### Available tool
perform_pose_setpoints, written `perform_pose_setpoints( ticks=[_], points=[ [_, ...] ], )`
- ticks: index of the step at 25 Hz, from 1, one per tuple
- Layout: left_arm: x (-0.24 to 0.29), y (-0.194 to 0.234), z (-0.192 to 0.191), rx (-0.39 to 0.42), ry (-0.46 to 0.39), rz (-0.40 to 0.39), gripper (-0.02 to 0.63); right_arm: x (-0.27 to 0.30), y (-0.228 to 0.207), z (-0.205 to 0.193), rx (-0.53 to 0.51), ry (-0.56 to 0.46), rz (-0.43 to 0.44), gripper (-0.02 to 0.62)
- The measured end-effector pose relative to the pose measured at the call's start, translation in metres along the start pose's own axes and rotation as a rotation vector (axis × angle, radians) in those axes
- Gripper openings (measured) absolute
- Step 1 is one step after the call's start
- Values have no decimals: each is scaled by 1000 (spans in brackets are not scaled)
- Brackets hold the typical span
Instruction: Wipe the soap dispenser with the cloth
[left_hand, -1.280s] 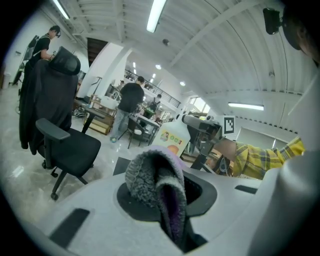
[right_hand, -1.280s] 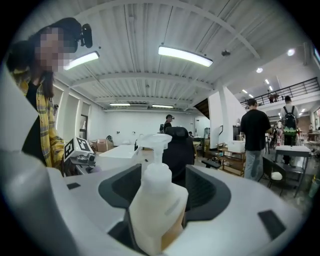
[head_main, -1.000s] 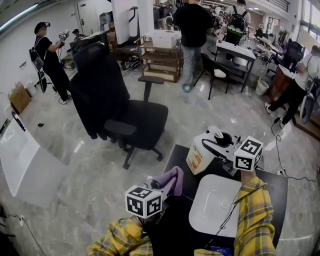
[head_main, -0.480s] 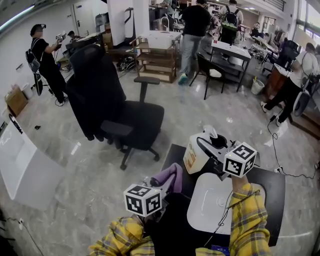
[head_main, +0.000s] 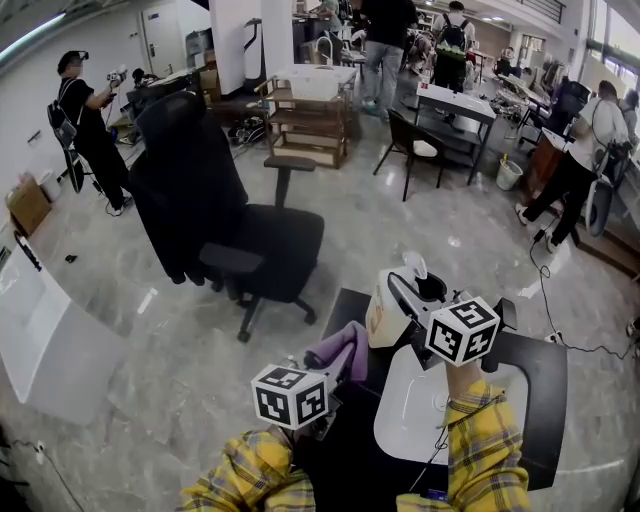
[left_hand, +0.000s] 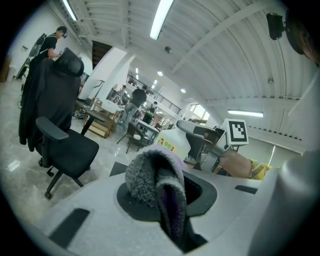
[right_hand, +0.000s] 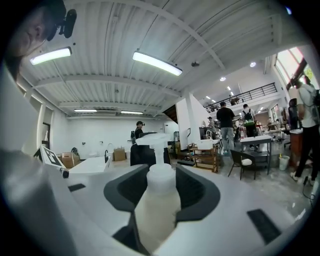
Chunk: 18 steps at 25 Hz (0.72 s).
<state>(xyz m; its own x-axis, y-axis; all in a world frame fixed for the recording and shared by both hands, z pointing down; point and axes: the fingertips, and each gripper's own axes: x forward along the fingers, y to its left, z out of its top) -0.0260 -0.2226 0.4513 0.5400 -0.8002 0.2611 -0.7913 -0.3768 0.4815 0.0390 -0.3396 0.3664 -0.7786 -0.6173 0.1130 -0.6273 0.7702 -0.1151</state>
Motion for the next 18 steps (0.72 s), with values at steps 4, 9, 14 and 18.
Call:
perform_pose_setpoints(
  ticks=[4, 9, 14, 18],
  points=[
    [2, -1, 0, 1, -3, -4, 49, 0, -1, 0, 16, -10, -49, 164],
    [1, -1, -3, 1, 2, 0, 49, 1, 0, 0, 17, -29, -127, 164],
    [-2, 0, -2, 2, -4, 6, 49, 1, 1, 0, 26, -50, -211, 164],
    [-5, -1, 1, 7, -6, 5, 49, 2, 3, 2, 35, -61, -289, 164]
  ],
)
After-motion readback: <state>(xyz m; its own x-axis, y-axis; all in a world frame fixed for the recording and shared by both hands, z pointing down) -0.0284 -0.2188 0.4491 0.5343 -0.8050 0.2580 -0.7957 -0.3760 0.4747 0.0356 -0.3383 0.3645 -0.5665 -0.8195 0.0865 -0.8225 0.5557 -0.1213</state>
